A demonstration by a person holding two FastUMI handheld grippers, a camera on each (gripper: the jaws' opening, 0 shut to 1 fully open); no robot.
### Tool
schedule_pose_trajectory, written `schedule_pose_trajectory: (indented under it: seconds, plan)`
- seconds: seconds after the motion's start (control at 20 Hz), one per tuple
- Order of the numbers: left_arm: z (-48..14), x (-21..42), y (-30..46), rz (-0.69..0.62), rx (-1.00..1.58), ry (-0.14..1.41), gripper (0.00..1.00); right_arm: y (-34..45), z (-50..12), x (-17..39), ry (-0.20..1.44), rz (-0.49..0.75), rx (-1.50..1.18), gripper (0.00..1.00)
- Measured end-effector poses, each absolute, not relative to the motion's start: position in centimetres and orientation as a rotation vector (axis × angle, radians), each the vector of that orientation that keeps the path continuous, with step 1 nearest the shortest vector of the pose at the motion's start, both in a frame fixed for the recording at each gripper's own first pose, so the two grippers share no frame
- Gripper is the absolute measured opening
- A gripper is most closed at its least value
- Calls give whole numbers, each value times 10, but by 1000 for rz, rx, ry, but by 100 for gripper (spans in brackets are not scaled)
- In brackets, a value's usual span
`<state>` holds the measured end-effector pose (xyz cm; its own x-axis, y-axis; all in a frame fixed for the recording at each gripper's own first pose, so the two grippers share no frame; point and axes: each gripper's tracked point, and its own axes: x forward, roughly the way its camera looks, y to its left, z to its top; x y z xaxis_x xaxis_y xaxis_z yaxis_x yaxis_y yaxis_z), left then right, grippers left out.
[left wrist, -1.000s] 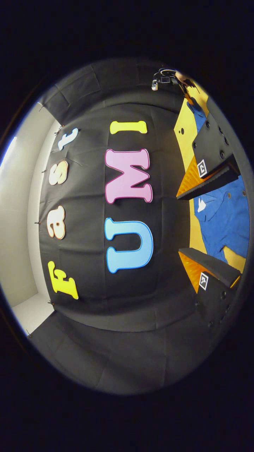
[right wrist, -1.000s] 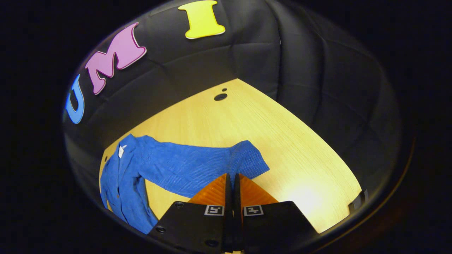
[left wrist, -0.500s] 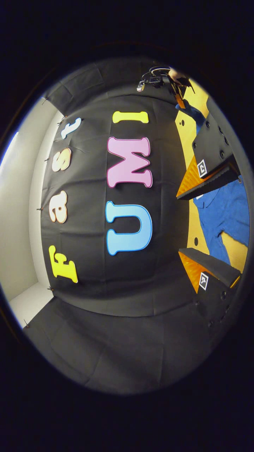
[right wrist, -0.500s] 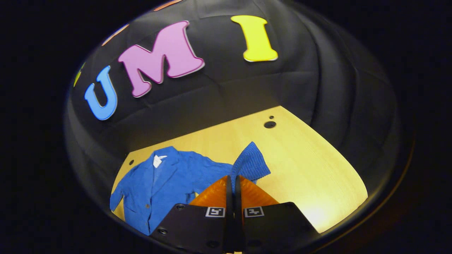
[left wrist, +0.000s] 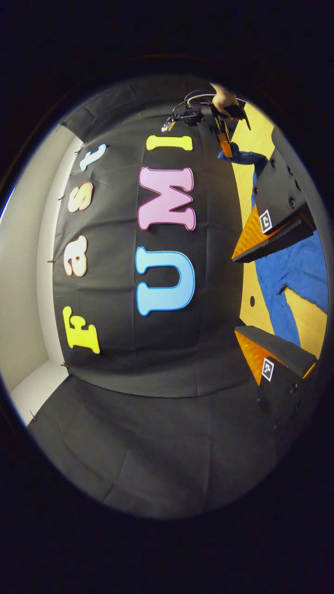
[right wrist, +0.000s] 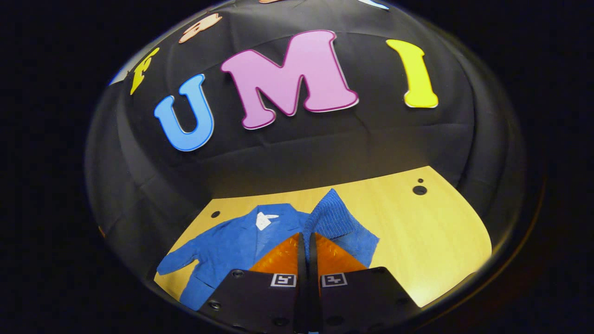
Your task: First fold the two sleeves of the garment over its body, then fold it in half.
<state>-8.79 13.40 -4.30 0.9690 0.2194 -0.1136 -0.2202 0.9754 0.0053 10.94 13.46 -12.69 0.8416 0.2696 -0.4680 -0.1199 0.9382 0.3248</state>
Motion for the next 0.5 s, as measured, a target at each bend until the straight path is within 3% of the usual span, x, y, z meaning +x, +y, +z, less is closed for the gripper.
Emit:
schedule_pose_trajectory:
  seconds: [0.5]
  plan:
    - [-59,-119,171,293,0,151,80,280,-123,105,533,417,250,5]
